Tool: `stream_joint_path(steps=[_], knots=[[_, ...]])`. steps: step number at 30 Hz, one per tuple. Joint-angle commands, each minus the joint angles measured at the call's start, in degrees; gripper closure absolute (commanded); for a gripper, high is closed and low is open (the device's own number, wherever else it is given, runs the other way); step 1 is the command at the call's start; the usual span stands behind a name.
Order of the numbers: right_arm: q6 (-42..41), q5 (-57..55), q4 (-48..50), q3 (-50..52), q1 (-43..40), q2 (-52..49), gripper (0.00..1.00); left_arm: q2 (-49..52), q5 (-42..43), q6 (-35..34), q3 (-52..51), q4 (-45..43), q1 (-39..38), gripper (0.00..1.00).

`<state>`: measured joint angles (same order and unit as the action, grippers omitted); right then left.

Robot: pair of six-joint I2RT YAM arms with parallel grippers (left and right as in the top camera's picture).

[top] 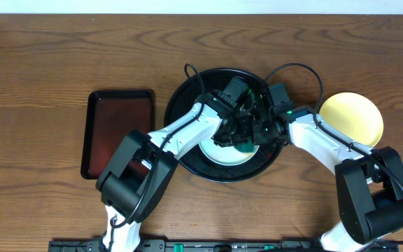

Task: Clean dirty plates on tray and stack at the side
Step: 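Scrub the pale green plate with the sponge in the left gripper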

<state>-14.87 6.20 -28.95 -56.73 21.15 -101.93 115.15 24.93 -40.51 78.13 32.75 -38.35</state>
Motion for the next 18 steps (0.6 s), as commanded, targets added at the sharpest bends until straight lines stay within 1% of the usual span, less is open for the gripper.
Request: stream_joint_path(steps=[1, 4, 11, 14, 18], knots=[[1.2, -2.9, -1.2, 1.5, -0.1, -1.4, 0.99, 0.9, -7.8, 0.6, -0.2, 3.7, 1.7, 0.92], [1.2, -2.9, -1.3, 1.5, -0.1, -1.4, 0.99, 0.9, -15.6, 3.2, -0.1, 7.6, 2.8, 0.92], [1.2, -3.0, -1.4, 1.5, -0.1, -1.4, 0.99, 0.9, -38.2, 5.8, 0.9, 17.0, 4.2, 0.92], [1.2, -3.0, -1.4, 1.5, -0.1, -1.4, 0.99, 0.9, -41.1, 7.6, 1.9, 19.0, 4.2, 0.92], [1.2, -3.0, -1.5, 1.5, -0.1, -1.4, 0.99, 0.9, -39.9, 7.6, 5.7, 23.9, 4.2, 0.92]])
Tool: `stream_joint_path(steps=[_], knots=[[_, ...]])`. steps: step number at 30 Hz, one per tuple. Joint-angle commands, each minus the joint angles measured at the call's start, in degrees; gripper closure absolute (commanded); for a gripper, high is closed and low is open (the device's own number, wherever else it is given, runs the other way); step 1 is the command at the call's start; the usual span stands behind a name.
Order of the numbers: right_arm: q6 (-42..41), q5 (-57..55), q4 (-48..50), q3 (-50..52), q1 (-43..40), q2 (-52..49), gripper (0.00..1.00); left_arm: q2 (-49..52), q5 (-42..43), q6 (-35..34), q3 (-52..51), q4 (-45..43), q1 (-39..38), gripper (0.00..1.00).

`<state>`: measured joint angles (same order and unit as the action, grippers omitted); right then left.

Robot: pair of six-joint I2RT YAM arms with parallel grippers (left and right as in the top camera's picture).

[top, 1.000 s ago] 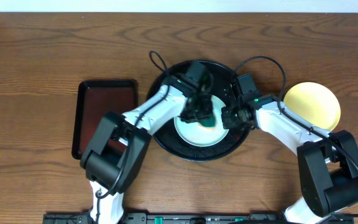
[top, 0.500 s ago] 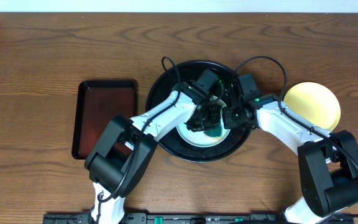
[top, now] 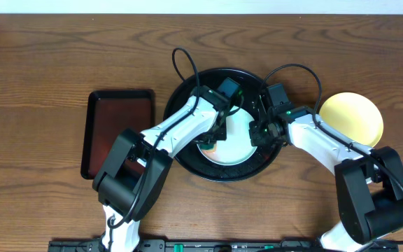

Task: Clean dirty plates on tray and stack at the side
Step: 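Scrub the pale green plate with the sponge in the left gripper, then move the left gripper with the sponge back over the red tray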

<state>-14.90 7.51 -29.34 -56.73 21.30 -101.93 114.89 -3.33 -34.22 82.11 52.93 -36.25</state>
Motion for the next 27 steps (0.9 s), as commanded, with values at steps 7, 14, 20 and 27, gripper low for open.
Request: stream_joint_path(steps=[7, 14, 20, 27], knots=[[1.2, -4.3, -1.3, 1.5, -0.2, -1.4, 0.99, -2.6, -7.4, 1.2, 11.9, 13.6, 2.2, 0.92], [1.3, -5.4, -0.4, 1.5, -0.3, -1.4, 0.99, -14.6, -7.6, 1.5, 12.8, 18.5, 5.0, 0.92], [2.4, -6.0, -1.0, -0.1, -0.1, 1.9, 0.99, -23.5, -12.4, 3.8, 12.3, 24.0, 15.5, 0.92], [6.8, -17.2, -1.2, -0.8, 4.7, 14.1, 0.99, -25.3, -10.6, 4.8, 5.3, 23.3, 29.1, 0.92]])
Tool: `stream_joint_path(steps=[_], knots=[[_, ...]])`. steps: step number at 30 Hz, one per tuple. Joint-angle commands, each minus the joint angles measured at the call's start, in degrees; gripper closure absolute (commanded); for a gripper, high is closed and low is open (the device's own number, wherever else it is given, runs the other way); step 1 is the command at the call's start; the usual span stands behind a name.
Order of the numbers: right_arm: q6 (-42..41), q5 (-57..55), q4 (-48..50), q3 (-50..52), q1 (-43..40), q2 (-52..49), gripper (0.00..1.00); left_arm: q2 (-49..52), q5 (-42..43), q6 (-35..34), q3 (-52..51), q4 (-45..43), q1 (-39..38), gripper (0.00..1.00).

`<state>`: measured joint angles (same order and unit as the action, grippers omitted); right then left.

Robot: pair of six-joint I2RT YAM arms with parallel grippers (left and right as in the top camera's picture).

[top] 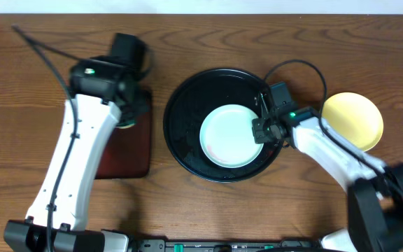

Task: Clean dirty plates on tray and stack at the side
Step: 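Move the left gripper with the sponge back over the red tray, then lift the pale green plate upright off the black tray with the right gripper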

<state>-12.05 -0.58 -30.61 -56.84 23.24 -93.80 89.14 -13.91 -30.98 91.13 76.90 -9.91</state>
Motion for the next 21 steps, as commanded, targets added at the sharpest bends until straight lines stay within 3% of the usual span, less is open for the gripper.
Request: stream_joint_path(steps=[1, 9, 16, 21], knots=[[4.9, -12.0, 0.1, -0.7, 4.0, 7.7, 0.99, 0.5, 1.7, 2.2, -5.6, -2.1, 4.0, 0.92], [16.5, -33.7, 1.8, -0.7, 14.5, 18.3, 0.99, 0.5, 14.6, 9.9, -19.5, -15.2, 10.4, 0.92], [23.5, -48.7, 3.4, -0.7, 21.9, 22.1, 0.99, 0.5, 14.8, 11.5, -20.6, -16.2, 12.6, 0.92], [29.3, -53.4, 4.7, -0.7, 25.9, 22.3, 0.99, 0.5, 14.8, 11.5, -20.6, -16.2, 12.6, 0.92]])
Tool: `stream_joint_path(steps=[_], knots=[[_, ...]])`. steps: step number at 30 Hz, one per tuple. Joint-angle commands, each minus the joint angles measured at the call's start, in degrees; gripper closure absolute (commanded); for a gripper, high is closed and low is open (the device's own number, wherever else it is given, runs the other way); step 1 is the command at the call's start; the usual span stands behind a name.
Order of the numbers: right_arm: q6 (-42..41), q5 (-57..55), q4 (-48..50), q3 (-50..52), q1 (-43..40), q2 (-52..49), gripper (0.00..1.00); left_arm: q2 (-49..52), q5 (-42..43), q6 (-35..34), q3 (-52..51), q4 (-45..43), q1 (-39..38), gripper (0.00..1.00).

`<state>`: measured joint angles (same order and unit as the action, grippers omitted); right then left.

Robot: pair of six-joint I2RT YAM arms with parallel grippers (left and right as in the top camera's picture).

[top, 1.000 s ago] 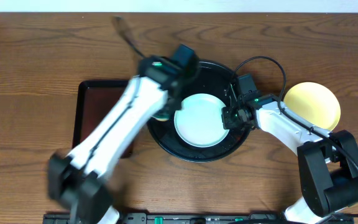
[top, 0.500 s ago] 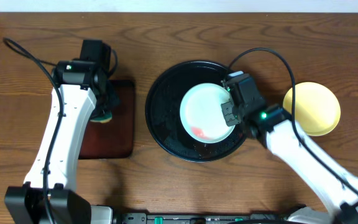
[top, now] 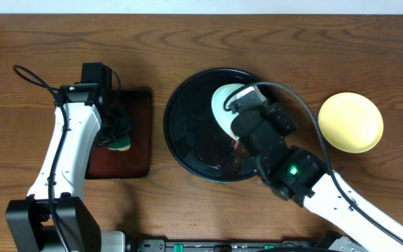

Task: Clean dirty plates on tray and stack at the side
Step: 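Lift the pale green plate upright off the black tray with the right gripper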

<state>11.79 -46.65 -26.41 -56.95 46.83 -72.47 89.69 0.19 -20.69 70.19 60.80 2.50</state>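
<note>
A pale green plate [top: 224,105] shows tilted and raised over the far right part of the round black tray [top: 187,140]. My right gripper [top: 238,106] is shut on its edge, and the arm hides most of the plate. A yellow plate [top: 350,122] lies on the table at the right side. My left gripper [top: 117,136] hangs over the small dark red tray [top: 135,164] at the left. It is shut on a green sponge [top: 121,145] that sits low against that tray.
The right arm [top: 292,171] rises close to the camera and covers the black tray's right half. The left arm [top: 68,154] runs along the red tray's left edge. Bare wooden table [top: 201,42] lies behind both trays.
The pale green plate lay flat in the black tray; now the right gripper holds it tilted and lifted. The left gripper sits lower on the red tray with the sponge.
Both grippers were at the pale plate in the black tray, the left one with the green sponge on it. Then the left arm stood over the red tray with the sponge, the right at the plate's rim. Now the plate is raised.
</note>
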Motion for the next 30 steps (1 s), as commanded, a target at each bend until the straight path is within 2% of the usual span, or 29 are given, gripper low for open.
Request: stream_joint_path(steps=[1, 10, 16, 22, 30], knots=[[6.7, -7.4, 0.6, -0.6, 3.0, 1.0, 0.99, -0.1, 0.7, 1.2, 0.4, -0.1, 0.2, 0.92], [10.7, -12.5, 1.2, -0.6, 9.1, 1.0, 0.99, -0.1, 0.7, 1.2, 0.3, 0.0, 0.2, 0.92], [16.0, -15.6, 5.7, -0.6, 12.2, 1.0, 0.99, -0.1, 0.7, 1.2, 0.3, 0.0, 0.2, 0.92], [19.1, -17.2, 9.3, -0.6, 12.7, 1.0, 0.99, -0.1, 0.7, 1.3, 0.2, 0.0, 0.2, 0.92], [19.2, -17.7, 9.7, -0.6, 12.7, 1.0, 0.99, -0.1, 0.7, 1.4, -0.9, -0.1, 0.2, 0.92]])
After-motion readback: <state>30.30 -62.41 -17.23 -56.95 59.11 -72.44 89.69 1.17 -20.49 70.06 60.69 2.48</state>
